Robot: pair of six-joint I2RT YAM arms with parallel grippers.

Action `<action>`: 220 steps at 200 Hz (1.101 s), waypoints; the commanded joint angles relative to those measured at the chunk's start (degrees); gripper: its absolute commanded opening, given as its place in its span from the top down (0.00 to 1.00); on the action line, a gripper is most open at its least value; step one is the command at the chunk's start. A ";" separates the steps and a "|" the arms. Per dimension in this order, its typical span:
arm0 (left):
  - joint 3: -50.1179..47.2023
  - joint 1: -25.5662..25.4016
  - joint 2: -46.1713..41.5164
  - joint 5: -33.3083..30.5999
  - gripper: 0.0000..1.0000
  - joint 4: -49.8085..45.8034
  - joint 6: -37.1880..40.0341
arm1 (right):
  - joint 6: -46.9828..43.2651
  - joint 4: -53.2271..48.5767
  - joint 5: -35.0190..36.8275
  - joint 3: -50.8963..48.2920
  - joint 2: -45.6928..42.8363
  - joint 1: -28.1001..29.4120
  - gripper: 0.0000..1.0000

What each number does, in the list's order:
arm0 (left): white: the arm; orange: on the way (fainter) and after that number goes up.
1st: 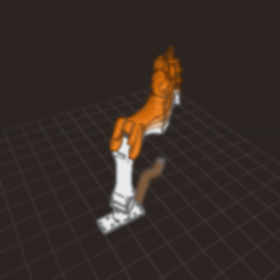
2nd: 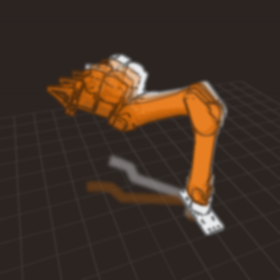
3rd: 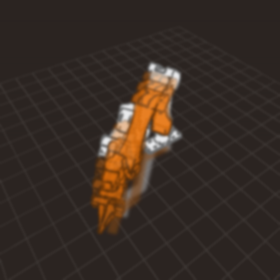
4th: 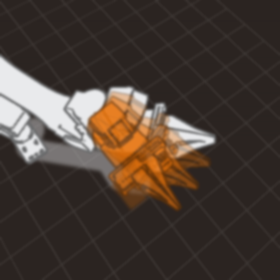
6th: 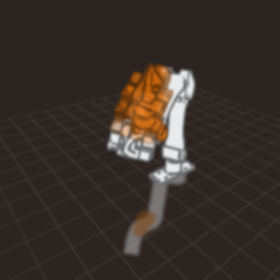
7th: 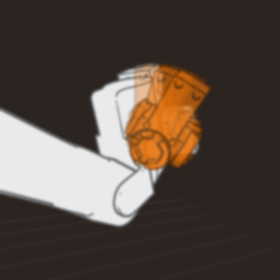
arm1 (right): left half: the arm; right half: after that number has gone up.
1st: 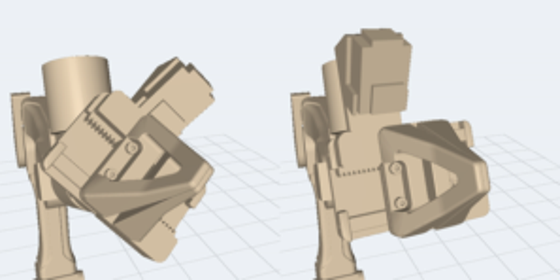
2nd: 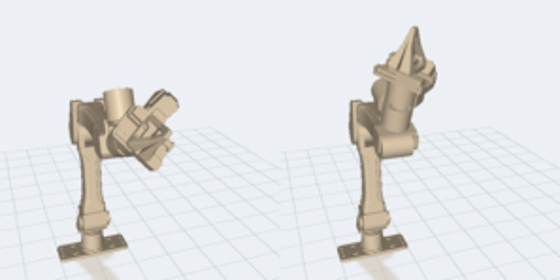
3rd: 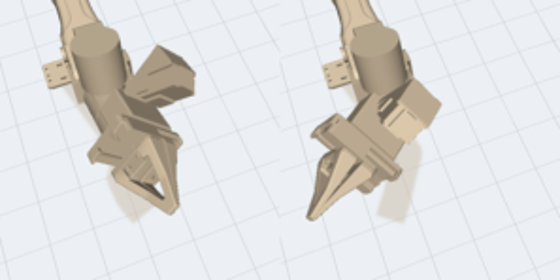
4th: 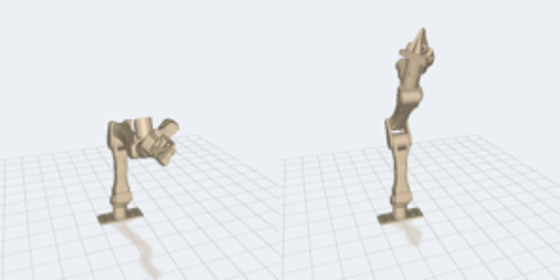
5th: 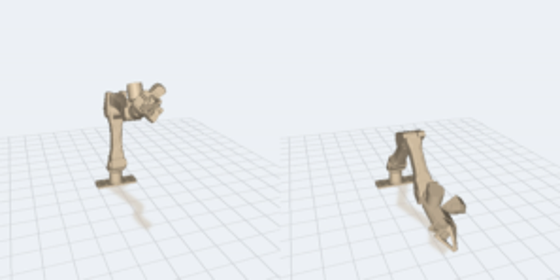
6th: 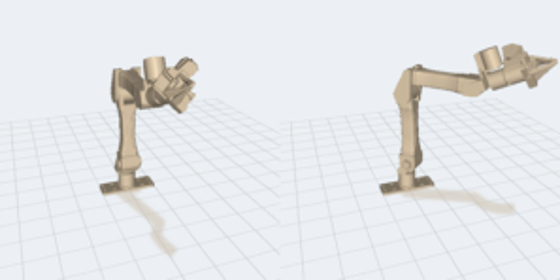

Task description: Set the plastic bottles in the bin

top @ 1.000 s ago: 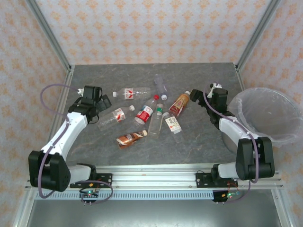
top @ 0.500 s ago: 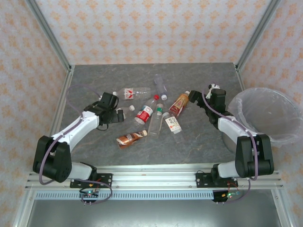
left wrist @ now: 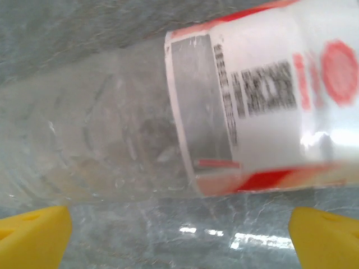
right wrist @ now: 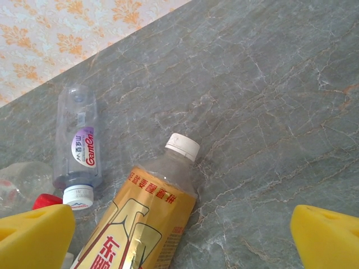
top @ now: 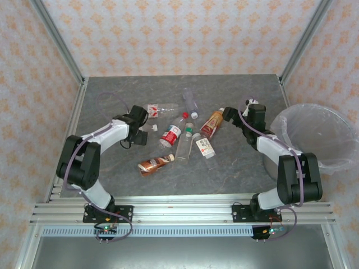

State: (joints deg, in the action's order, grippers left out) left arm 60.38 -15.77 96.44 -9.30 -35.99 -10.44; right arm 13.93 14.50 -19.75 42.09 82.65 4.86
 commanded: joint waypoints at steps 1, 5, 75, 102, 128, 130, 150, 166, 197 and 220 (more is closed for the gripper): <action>2.87 -0.23 1.92 4.69 0.00 -4.06 1.40 | 0.04 -0.09 0.65 1.48 0.04 0.50 0.01; 2.97 -0.29 1.74 5.65 0.00 -4.04 1.24 | 0.12 -0.07 0.71 1.35 0.03 0.50 0.01; 0.79 2.51 -11.72 9.80 0.00 -0.14 -18.22 | 1.22 0.46 0.93 1.44 0.96 0.76 0.01; -1.00 2.02 -11.02 9.80 0.00 4.07 -37.94 | 1.85 1.00 0.72 1.94 1.72 1.15 0.01; 2.84 2.03 -5.55 5.02 0.00 2.63 -46.69 | 2.47 1.58 -0.08 1.99 2.24 1.38 0.01; 3.48 2.03 -5.08 4.94 0.00 2.38 -46.80 | 2.43 1.54 -0.22 1.96 2.25 1.38 0.01; 8.25 1.99 -0.92 3.92 0.00 1.50 -48.23 | 2.16 1.24 -0.45 1.61 1.73 1.47 0.01; 10.69 1.97 2.23 3.18 0.00 0.69 -50.67 | 1.95 1.38 -0.31 0.90 1.08 1.47 0.01; 11.04 1.38 6.91 5.07 0.00 1.07 -56.79 | 1.08 1.24 -0.12 -0.59 -0.33 1.47 0.01; 10.99 1.18 8.92 3.10 0.00 -0.10 -58.88 | 0.08 0.67 0.28 -1.09 -1.44 1.46 0.01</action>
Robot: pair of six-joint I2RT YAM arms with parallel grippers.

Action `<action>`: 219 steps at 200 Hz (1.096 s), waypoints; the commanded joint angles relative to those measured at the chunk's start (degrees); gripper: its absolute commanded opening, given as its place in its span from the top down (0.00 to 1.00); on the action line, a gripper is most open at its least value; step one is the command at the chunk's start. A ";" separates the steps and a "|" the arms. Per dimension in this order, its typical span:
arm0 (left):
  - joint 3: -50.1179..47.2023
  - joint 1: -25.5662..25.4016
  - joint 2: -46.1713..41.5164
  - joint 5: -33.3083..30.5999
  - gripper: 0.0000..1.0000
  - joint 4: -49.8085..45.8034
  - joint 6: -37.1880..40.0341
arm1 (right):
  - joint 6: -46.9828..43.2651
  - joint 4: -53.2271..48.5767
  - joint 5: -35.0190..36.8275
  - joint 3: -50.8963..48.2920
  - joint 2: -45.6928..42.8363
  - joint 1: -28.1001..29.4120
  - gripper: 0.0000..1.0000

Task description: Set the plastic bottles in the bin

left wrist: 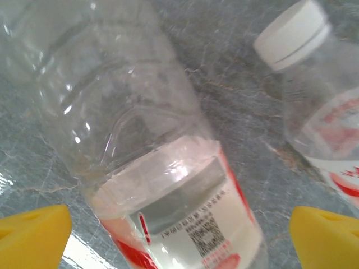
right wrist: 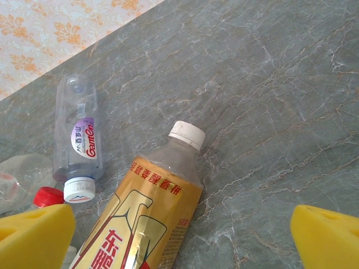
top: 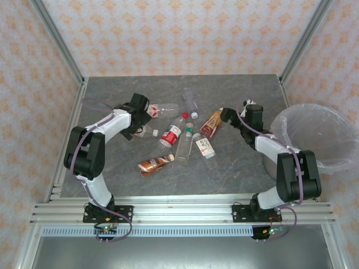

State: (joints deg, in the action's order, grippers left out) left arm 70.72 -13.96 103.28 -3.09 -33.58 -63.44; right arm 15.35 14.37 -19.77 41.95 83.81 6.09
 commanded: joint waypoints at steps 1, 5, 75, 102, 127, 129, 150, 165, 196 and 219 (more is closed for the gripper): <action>0.61 -0.63 2.09 -3.21 0.00 -2.48 -5.89 | -1.36 0.77 0.28 -0.95 -2.68 0.24 0.01; 0.17 -0.65 2.10 -3.37 0.00 -2.28 -5.99 | -1.50 0.60 0.26 -1.00 -2.91 0.24 0.01; -4.63 -2.57 1.85 -4.70 0.14 4.22 6.12 | -1.14 0.14 0.09 -1.40 -4.32 0.34 0.01; -6.56 -2.57 0.77 -6.10 0.23 5.36 11.23 | -1.08 -0.84 0.21 -1.09 -4.69 0.33 0.01; -8.48 -2.57 -0.37 -7.80 0.27 6.20 14.78 | 0.32 -1.71 1.14 -0.67 -4.89 0.35 0.01; -8.64 -2.59 -0.43 -7.94 0.27 6.28 15.00 | 0.43 -1.67 1.00 -0.70 -4.82 0.36 0.01; -10.50 -2.57 -2.14 -8.02 0.31 8.20 17.79 | 1.29 -1.58 -1.49 -0.43 -4.97 0.33 0.01; -11.65 -2.57 -3.42 -7.33 0.33 10.03 20.17 | 3.03 -1.80 -1.55 -0.29 -5.28 0.33 0.01; -13.38 -2.57 -5.99 -7.19 0.39 12.36 24.14 | 8.19 1.00 -1.90 -2.21 -7.80 0.37 0.01; -14.69 -2.49 -7.60 -6.94 0.43 14.19 26.26 | 11.34 1.54 -4.05 -2.52 -9.15 0.42 0.01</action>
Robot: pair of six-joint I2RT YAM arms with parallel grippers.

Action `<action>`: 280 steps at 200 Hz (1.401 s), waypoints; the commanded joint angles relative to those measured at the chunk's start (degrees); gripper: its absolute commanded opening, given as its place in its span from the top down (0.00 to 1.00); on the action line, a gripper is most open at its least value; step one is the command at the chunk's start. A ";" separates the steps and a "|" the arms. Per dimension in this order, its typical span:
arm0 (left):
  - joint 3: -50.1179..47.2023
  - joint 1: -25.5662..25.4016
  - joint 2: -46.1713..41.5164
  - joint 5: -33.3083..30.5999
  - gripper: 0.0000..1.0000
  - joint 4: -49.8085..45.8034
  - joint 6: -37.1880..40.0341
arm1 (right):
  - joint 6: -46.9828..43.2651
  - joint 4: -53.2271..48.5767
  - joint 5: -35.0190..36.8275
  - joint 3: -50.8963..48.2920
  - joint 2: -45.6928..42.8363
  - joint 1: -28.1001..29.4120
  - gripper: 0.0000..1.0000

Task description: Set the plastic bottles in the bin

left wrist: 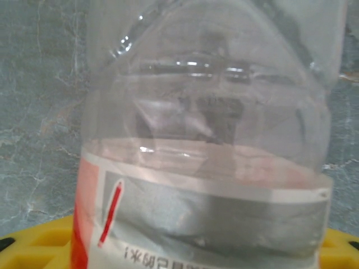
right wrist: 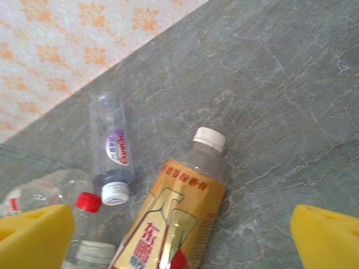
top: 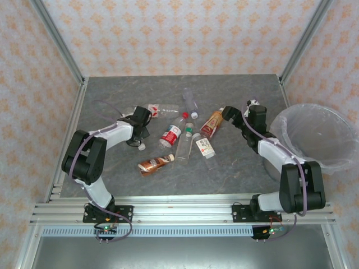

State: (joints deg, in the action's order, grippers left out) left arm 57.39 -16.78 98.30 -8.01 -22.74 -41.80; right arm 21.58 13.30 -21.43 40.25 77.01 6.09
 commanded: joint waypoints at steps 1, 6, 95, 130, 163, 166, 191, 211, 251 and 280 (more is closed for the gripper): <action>-1.42 0.34 -2.65 -2.01 0.43 3.42 4.71 | 5.25 2.61 -2.47 -0.84 -2.42 0.42 0.01; -1.53 0.34 -2.87 -1.84 0.44 3.62 5.15 | 5.90 2.61 -2.65 -0.79 -2.53 0.42 0.01; -6.34 0.29 -12.51 1.55 0.49 7.80 13.23 | 16.15 1.09 -6.25 1.10 -2.29 3.31 0.01; -8.32 0.25 -19.74 5.89 0.50 9.21 14.50 | 21.37 2.48 -8.83 3.08 -1.49 5.03 0.01; -9.23 0.25 -24.50 19.91 0.50 13.15 16.46 | 21.16 0.36 -8.17 6.00 -0.54 8.22 0.01; -9.16 0.25 -24.55 21.93 0.50 13.56 16.63 | 21.28 0.33 -8.31 6.36 -0.36 8.50 0.01; -8.14 0.16 -23.73 40.71 0.50 19.16 16.53 | 25.51 -1.77 -11.11 10.68 2.52 9.41 0.01; -7.36 -0.47 -23.46 48.18 0.50 22.26 16.77 | 26.54 -6.72 -13.92 15.43 4.99 9.97 0.00; -4.05 -3.48 -22.60 52.61 0.50 19.93 22.15 | 33.04 -1.42 -20.29 18.11 8.66 11.97 0.01; -0.33 -6.88 -19.76 52.39 0.50 16.01 25.41 | 32.73 4.56 -23.66 19.76 9.85 15.27 0.01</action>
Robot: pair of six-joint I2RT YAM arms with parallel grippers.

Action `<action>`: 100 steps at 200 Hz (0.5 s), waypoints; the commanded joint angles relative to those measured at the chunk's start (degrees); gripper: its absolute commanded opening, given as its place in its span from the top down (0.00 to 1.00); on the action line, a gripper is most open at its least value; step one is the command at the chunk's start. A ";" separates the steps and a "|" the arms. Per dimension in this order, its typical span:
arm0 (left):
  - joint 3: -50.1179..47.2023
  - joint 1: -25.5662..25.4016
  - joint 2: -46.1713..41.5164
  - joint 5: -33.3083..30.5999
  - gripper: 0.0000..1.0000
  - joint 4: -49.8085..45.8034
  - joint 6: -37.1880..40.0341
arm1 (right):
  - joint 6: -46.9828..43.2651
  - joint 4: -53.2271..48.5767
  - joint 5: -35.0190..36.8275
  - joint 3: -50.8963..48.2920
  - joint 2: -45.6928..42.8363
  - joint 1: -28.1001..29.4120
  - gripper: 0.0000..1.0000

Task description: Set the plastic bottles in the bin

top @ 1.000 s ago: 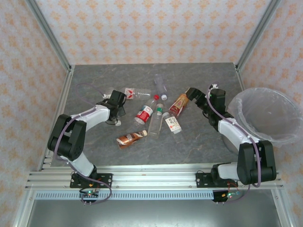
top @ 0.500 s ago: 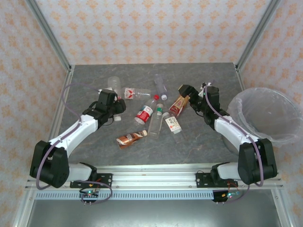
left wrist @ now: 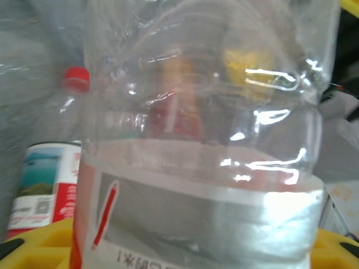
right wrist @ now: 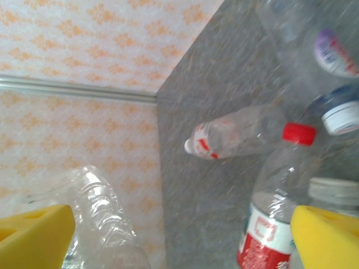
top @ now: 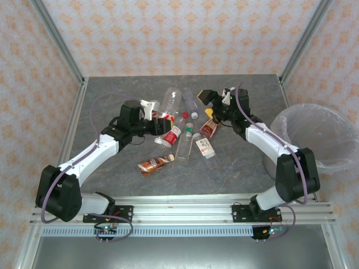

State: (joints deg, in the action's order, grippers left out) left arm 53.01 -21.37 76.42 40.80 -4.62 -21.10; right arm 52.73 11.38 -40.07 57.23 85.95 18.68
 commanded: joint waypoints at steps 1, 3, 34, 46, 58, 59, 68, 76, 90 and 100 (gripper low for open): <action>4.12 -2.42 2.27 3.59 0.50 -2.13 4.78 | 1.28 6.60 -4.97 2.79 0.85 2.81 0.01; 4.42 -2.62 2.49 3.59 0.50 -2.25 4.83 | 0.78 6.81 -4.94 2.86 0.72 3.09 0.01; 6.93 -4.75 5.63 3.14 0.50 -2.64 5.62 | -2.06 11.76 -0.37 1.38 -1.19 5.38 0.01; 7.85 -5.22 6.42 2.00 0.50 -3.31 5.99 | -1.26 14.69 0.42 0.52 -1.56 5.65 0.01; 8.16 -5.30 6.99 0.35 0.50 -3.00 5.46 | -0.60 17.12 2.23 -0.98 -2.55 5.67 0.01; 8.16 -5.28 7.03 0.17 0.50 -2.97 5.41 | -0.56 17.38 2.43 -1.16 -2.72 5.67 0.01; 8.08 -5.24 7.30 -1.13 0.50 -2.40 4.95 | -0.38 19.82 4.28 -2.82 -4.05 5.63 0.01; 8.14 -5.20 7.67 -2.17 0.51 -2.31 4.70 | -0.35 22.00 6.12 -4.39 -5.27 5.66 0.01; 8.85 -5.20 8.44 -2.89 0.51 -3.00 4.77 | -1.67 22.97 7.38 -5.35 -7.03 5.60 0.01; 9.42 -5.19 9.21 -2.89 0.51 -3.49 4.84 | -3.33 18.94 6.60 -4.06 -7.25 5.72 0.01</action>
State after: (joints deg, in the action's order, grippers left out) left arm 60.71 -25.71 82.87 39.68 -5.45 -17.43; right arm 52.64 24.51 -32.97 52.03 83.09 22.41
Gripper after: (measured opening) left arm 0.529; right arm 0.992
